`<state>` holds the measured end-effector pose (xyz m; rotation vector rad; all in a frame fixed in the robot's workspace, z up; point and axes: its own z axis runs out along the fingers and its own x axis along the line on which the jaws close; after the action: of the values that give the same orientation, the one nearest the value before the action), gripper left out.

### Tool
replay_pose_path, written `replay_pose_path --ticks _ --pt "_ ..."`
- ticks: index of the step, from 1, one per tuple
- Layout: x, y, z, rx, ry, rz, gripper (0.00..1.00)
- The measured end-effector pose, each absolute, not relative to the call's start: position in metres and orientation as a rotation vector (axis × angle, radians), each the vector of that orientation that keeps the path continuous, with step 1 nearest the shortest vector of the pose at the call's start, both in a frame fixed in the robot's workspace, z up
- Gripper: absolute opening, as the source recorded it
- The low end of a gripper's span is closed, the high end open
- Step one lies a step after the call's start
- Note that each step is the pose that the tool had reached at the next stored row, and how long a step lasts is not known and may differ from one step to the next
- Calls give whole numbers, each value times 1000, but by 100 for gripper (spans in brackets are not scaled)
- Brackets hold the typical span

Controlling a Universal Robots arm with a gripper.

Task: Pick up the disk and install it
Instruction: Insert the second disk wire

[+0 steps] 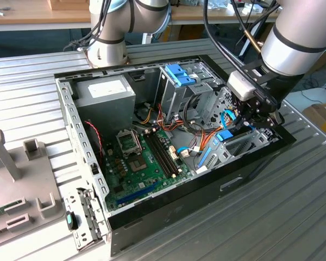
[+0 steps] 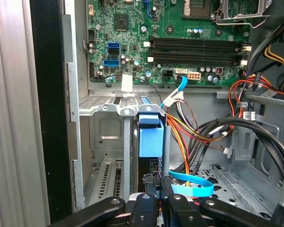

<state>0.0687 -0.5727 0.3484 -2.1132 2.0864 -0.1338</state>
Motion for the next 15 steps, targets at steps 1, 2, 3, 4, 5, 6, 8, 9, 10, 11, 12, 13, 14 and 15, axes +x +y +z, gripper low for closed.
replay_pose_path --ticks 1,2,3,4,5,6,8,9,10,11,12,13,14,15 --pt "69 -573 348 -2113 2086 -134 16" --pt "69 -572 348 -2113 2087 -134 16" --pt "69 -572 348 -2113 2086 -134 16" --pt "69 -572 347 -2113 2087 -134 16" --pt "69 -572 346 -2113 2087 -134 16" --pt "69 -572 346 -2113 2087 -134 16" --pt "69 -572 346 -2113 2087 -134 16" --pt "69 -572 346 -2113 2087 -134 16" --pt "69 -572 346 -2113 2087 -134 16" --pt "70 -572 346 -2113 2087 -134 16" --pt "70 -572 346 -2113 2087 -134 16" --pt "70 -572 345 -2112 2087 -134 16" --pt "70 -572 344 -2112 2087 -134 16" --pt "70 -572 344 -2112 2088 -134 16"
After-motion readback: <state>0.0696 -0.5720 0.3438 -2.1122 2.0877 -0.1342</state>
